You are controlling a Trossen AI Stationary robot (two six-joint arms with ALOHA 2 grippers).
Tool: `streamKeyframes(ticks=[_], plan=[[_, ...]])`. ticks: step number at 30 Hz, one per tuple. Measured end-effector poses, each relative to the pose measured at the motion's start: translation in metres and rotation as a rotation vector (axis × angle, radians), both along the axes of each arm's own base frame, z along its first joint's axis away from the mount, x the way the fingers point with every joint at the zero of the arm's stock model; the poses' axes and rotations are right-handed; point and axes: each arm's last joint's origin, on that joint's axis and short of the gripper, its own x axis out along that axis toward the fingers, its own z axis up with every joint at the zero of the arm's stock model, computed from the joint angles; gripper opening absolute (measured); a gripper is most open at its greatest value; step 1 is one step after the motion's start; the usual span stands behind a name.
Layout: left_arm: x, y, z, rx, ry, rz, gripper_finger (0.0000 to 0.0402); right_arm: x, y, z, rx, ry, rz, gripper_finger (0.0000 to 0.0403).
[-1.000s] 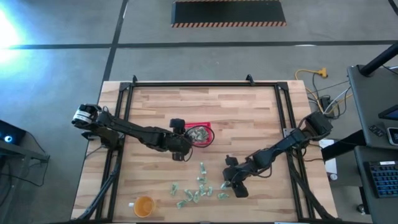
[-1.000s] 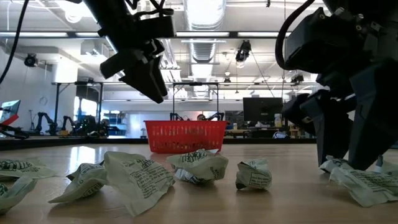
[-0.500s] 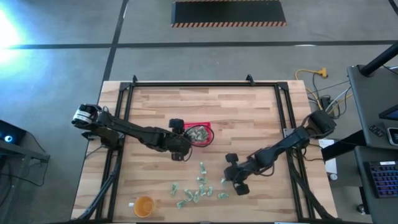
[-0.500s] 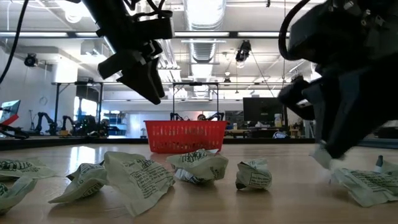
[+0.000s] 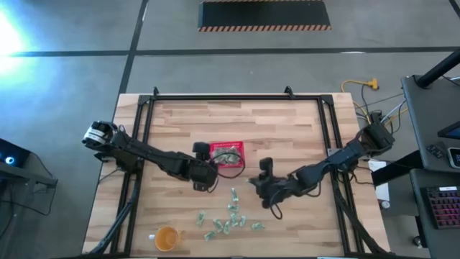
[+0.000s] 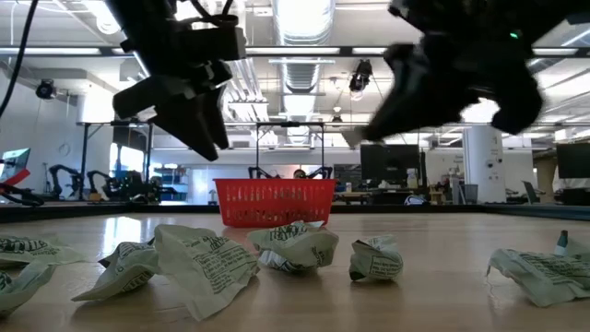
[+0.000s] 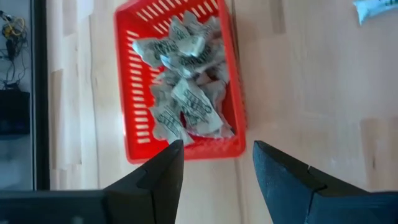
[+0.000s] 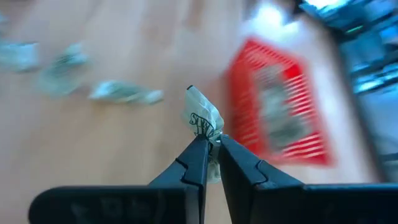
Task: Pick and place items into bin
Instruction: Put the stevia packet into the red bin
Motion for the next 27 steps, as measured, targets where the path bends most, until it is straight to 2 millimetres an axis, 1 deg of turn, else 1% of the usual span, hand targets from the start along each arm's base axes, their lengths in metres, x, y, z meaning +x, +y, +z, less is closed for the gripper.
streamKeyframes(ticks=[3, 5, 10, 13, 19, 22, 24, 27], plan=[[-0.003, -0.005, -0.001, -0.006, 0.009, 0.001, 0.0176, 0.01, -0.009, 0.01, -0.082, -0.054, -0.014, 0.0029], [-0.005, -0.01, -0.001, -0.006, 0.011, -0.013, 0.0176, 0.018, -0.017, 0.015, -0.105, -0.087, -0.014, 0.0029], [-0.01, -0.027, -0.001, -0.035, 0.019, -0.081, 0.0176, 0.031, -0.048, 0.02, -0.125, -0.123, -0.088, 0.0029], [-0.013, -0.038, -0.002, -0.079, 0.03, -0.13, 0.0176, 0.036, -0.069, 0.019, -0.08, -0.115, -0.108, 0.0029], [-0.02, -0.055, -0.002, -0.118, 0.027, -0.168, 0.0176, 0.043, -0.103, 0.018, 0.065, -0.112, -0.057, 0.0029], [-0.023, -0.06, -0.002, -0.134, 0.02, -0.166, 0.0176, 0.044, -0.114, 0.019, 0.086, -0.119, -0.064, 0.0029], [-0.024, -0.063, -0.002, -0.144, 0.015, -0.16, 0.0176, 0.044, -0.118, 0.019, 0.084, -0.116, -0.068, 0.0031], [-0.025, -0.066, -0.002, -0.157, 0.01, -0.153, 0.0176, 0.044, -0.12, 0.018, 0.062, -0.104, -0.051, 0.0046]])
